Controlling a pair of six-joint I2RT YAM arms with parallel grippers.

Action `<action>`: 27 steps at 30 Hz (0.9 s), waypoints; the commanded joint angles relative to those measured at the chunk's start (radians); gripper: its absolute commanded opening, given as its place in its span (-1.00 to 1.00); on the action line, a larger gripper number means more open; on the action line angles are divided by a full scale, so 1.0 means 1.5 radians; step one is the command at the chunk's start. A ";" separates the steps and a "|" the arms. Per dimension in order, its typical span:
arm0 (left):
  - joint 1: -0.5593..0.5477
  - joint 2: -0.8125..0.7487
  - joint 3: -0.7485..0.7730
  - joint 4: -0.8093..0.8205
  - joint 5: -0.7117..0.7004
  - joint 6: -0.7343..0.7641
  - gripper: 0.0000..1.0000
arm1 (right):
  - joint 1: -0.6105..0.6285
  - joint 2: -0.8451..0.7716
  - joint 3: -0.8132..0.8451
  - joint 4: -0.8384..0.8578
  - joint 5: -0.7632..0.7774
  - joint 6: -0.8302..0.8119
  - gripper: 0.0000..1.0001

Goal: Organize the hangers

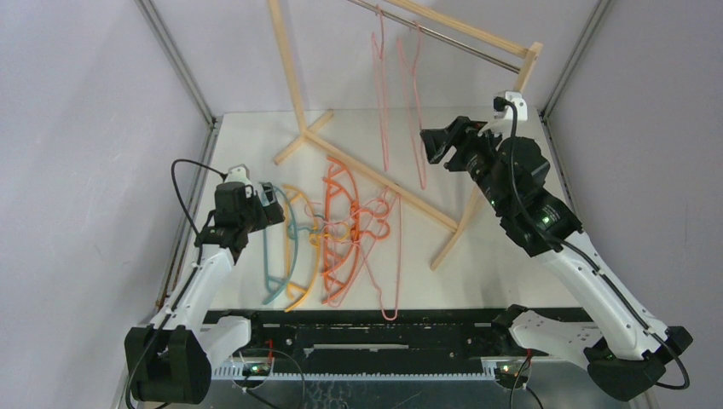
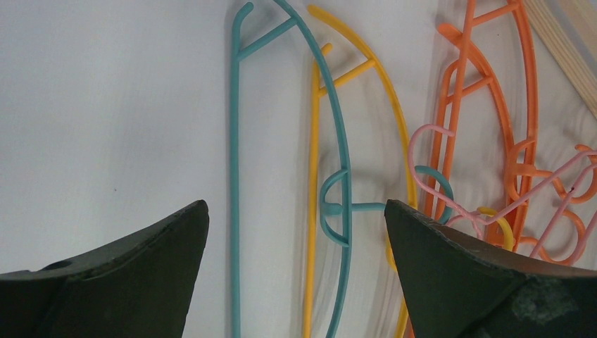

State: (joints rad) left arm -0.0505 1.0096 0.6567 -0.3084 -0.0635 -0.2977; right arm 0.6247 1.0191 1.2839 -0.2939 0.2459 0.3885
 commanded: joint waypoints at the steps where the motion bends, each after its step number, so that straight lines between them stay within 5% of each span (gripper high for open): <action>1: -0.003 -0.020 0.025 0.023 0.013 -0.003 0.99 | 0.028 -0.012 -0.005 -0.005 0.011 -0.033 0.45; 11: -0.004 -0.015 0.018 0.033 0.017 -0.010 0.99 | 0.182 -0.074 0.000 -0.065 0.043 -0.108 0.23; 14: -0.004 -0.006 0.019 0.039 0.021 -0.014 0.99 | 0.203 -0.059 0.004 -0.103 -0.044 -0.121 0.14; 27: -0.004 0.003 0.020 0.052 0.022 -0.028 0.99 | 0.280 0.191 0.002 -0.252 -0.202 -0.195 -0.05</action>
State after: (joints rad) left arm -0.0505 1.0153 0.6567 -0.2832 -0.0452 -0.3161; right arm 1.0100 1.2106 1.2972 -0.6033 0.0086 0.1566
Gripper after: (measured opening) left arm 0.996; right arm 0.495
